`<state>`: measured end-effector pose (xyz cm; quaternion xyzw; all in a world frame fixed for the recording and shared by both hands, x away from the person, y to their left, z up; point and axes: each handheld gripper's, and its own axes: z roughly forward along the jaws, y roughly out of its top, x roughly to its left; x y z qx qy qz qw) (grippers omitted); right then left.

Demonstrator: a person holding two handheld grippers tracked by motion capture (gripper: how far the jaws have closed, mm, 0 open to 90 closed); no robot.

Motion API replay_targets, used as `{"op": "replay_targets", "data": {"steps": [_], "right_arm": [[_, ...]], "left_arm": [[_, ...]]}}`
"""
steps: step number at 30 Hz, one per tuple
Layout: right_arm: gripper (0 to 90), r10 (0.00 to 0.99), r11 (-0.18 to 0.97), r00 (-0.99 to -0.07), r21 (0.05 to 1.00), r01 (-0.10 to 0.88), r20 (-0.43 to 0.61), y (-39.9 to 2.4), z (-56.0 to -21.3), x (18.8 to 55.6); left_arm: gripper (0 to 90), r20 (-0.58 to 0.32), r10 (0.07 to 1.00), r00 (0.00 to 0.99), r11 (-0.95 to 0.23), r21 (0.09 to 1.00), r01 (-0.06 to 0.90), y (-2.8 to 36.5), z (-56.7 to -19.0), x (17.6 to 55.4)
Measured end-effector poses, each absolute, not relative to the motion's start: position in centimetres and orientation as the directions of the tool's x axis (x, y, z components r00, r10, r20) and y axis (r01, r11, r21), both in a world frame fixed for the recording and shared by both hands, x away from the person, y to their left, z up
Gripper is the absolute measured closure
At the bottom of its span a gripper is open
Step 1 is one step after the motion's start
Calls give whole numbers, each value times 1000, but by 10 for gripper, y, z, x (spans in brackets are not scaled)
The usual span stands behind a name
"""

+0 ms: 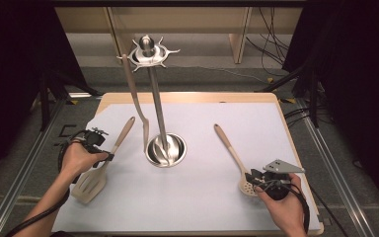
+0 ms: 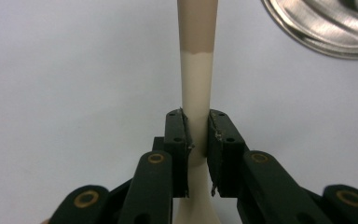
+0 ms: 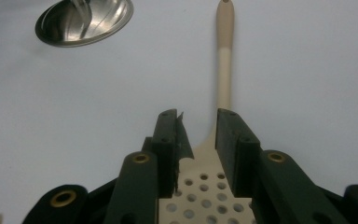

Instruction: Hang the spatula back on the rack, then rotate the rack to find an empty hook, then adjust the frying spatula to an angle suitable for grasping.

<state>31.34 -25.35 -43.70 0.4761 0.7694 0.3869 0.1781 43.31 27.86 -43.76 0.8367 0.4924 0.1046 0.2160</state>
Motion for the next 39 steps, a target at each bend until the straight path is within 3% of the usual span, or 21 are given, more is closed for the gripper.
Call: {"op": "replay_targets", "data": {"steps": [8,11,12,13,17,39], "right_arm": [[702,859,261,-505,779,569,81,-254,-436,312],[702,861,271,-505,785,558,62,-256,-435,312],[702,873,226,-475,772,594,110,-253,-434,310],[702,862,261,-501,784,563,73,-256,-434,315],[703,871,239,-483,788,568,84,-254,-434,315],[699,863,242,-499,801,548,81,-248,-427,310]], "left_arm": [[784,-54,888,456,-359,538,763,280,-429,426],[784,-98,894,438,-304,585,752,282,-428,420],[784,-105,895,433,-292,595,748,283,-427,418],[784,-125,902,412,-250,628,737,283,-427,415],[784,-109,913,394,-211,699,683,285,-418,400],[784,-130,899,418,-87,883,462,276,-384,358]]}}
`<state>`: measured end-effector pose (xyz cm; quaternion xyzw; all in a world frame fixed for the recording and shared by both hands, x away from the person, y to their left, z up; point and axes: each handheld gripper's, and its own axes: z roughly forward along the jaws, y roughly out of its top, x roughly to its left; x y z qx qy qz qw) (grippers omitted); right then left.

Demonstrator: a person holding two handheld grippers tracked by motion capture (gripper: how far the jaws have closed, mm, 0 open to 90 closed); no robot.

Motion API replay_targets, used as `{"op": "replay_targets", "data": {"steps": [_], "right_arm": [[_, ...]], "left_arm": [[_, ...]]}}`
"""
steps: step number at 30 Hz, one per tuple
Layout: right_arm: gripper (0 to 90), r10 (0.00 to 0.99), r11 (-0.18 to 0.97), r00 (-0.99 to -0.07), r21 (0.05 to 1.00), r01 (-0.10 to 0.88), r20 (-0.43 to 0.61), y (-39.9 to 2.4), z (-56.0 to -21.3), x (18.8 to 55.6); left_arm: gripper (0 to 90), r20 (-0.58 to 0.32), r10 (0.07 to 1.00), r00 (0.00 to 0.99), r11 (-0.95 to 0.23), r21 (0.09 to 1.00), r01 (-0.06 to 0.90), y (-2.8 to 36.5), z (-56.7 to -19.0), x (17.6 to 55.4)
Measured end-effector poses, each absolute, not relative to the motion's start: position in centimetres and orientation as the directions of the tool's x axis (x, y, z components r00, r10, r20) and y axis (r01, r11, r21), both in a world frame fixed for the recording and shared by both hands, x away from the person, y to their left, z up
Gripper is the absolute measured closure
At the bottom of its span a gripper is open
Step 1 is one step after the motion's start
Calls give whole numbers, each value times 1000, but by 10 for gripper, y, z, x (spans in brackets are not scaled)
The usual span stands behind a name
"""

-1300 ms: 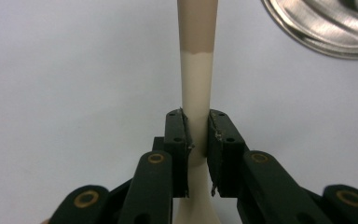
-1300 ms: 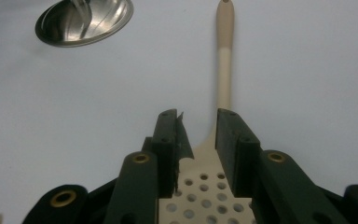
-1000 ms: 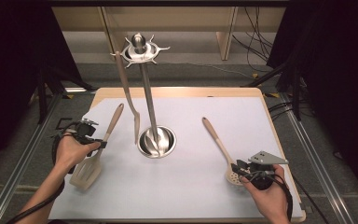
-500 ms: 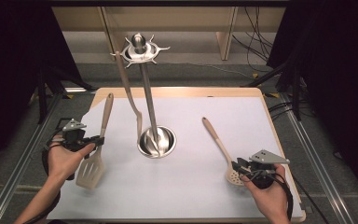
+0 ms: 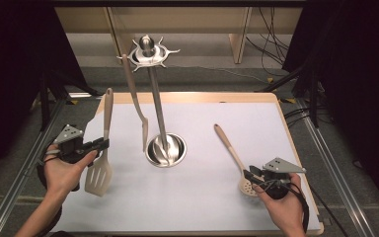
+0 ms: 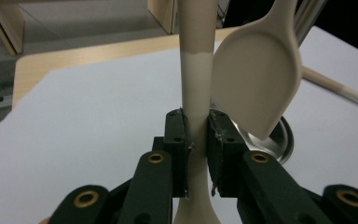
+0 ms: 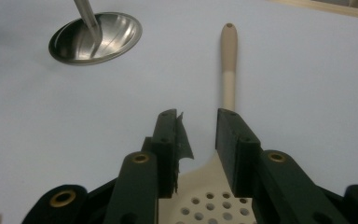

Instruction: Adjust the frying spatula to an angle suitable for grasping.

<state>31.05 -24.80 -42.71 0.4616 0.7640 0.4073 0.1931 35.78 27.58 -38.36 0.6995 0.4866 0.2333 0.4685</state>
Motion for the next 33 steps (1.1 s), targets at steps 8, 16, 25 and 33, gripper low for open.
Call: {"op": "replay_targets", "data": {"steps": [8,16,25,33], "right_arm": [[697,855,256,-516,822,509,53,-246,-423,308],[698,856,248,-514,821,515,63,-248,-424,308],[699,856,251,-513,820,515,60,-248,-425,309],[700,857,252,-512,819,515,58,-249,-425,309]], "left_arm": [[783,-104,887,450,-95,912,399,261,-371,338],[783,-95,881,464,-83,934,348,251,-359,329],[783,-67,870,489,-95,949,299,238,-350,322],[783,-65,862,503,-93,955,283,234,-347,321]]}}
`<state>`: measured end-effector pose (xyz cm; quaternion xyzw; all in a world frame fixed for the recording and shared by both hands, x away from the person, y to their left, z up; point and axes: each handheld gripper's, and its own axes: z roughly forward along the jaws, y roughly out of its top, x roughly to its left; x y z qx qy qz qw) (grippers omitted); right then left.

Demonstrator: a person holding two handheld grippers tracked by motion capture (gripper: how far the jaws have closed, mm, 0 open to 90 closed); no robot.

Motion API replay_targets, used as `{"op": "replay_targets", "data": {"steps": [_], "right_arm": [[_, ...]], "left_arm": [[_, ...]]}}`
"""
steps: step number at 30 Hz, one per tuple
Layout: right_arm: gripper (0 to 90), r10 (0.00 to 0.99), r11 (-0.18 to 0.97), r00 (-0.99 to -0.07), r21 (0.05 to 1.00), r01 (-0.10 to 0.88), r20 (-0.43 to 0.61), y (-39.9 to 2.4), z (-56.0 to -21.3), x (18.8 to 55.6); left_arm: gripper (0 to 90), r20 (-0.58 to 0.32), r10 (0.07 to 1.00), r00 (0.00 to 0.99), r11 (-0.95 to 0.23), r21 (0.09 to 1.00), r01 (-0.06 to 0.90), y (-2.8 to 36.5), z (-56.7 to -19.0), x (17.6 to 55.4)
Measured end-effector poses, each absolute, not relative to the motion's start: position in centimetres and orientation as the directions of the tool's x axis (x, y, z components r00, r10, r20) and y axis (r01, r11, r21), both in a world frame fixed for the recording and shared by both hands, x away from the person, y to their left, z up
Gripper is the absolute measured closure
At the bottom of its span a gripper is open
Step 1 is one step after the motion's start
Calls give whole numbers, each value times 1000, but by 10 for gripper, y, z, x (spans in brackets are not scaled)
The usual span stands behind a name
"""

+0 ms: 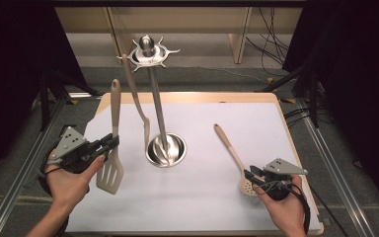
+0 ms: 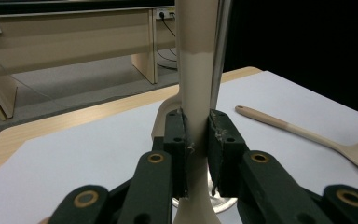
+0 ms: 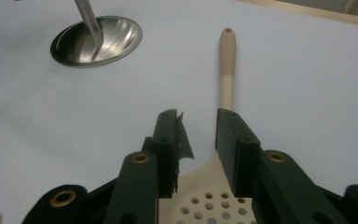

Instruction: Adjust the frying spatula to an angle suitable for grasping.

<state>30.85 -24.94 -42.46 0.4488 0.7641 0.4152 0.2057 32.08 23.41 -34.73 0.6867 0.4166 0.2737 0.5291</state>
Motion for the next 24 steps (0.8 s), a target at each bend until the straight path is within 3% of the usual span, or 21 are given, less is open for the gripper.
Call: {"op": "replay_targets", "data": {"steps": [24], "right_arm": [[700,863,251,-502,812,526,58,-250,-424,308]], "left_arm": [[783,-53,839,541,-92,967,238,223,-333,319]]}}
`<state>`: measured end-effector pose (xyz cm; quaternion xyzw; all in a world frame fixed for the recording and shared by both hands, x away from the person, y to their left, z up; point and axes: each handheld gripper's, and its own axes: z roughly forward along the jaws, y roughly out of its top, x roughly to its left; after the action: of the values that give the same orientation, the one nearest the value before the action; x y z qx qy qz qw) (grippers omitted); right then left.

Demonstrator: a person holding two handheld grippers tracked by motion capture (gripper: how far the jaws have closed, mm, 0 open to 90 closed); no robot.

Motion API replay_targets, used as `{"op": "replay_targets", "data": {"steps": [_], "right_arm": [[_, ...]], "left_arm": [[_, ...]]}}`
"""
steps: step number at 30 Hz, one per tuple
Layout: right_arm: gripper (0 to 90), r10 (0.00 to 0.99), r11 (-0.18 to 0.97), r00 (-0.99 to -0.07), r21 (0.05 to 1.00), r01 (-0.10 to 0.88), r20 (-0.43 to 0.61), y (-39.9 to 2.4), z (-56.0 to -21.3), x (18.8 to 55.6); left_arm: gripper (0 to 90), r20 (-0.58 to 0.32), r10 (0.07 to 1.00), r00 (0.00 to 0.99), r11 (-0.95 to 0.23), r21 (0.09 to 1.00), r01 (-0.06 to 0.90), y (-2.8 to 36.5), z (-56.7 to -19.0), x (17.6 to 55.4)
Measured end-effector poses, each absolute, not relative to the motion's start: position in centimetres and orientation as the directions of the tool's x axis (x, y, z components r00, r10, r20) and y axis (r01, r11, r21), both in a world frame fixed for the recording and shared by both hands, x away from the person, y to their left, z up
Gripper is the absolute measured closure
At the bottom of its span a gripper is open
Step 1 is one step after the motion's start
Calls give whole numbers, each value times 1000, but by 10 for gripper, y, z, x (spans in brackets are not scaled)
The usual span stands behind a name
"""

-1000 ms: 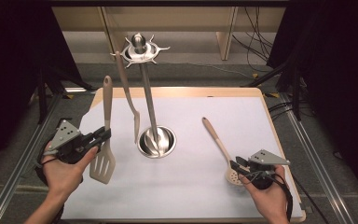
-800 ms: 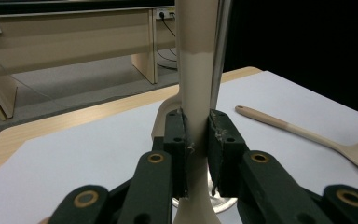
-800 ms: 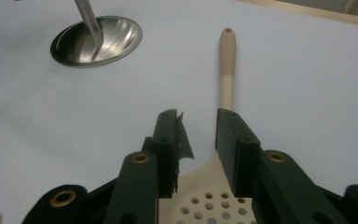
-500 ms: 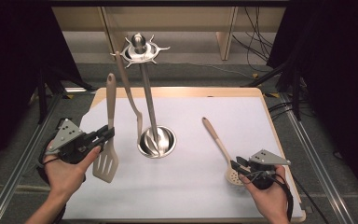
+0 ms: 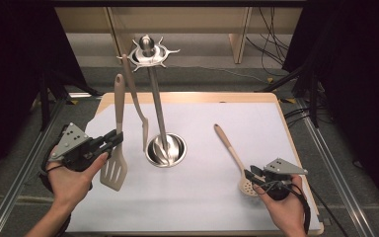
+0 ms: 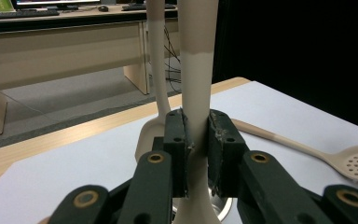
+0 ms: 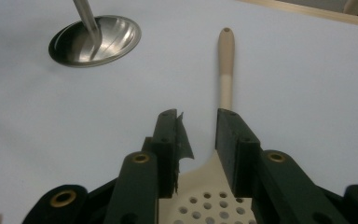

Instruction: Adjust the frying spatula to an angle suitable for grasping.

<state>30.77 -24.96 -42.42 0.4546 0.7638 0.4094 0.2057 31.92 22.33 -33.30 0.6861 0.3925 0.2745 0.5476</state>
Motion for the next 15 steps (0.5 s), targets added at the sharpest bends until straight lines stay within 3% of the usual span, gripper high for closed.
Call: {"op": "replay_targets", "data": {"steps": [15], "right_arm": [[701,858,263,-512,814,519,49,-249,-426,312]], "left_arm": [[783,-54,827,559,-90,970,228,220,-330,321]]}}
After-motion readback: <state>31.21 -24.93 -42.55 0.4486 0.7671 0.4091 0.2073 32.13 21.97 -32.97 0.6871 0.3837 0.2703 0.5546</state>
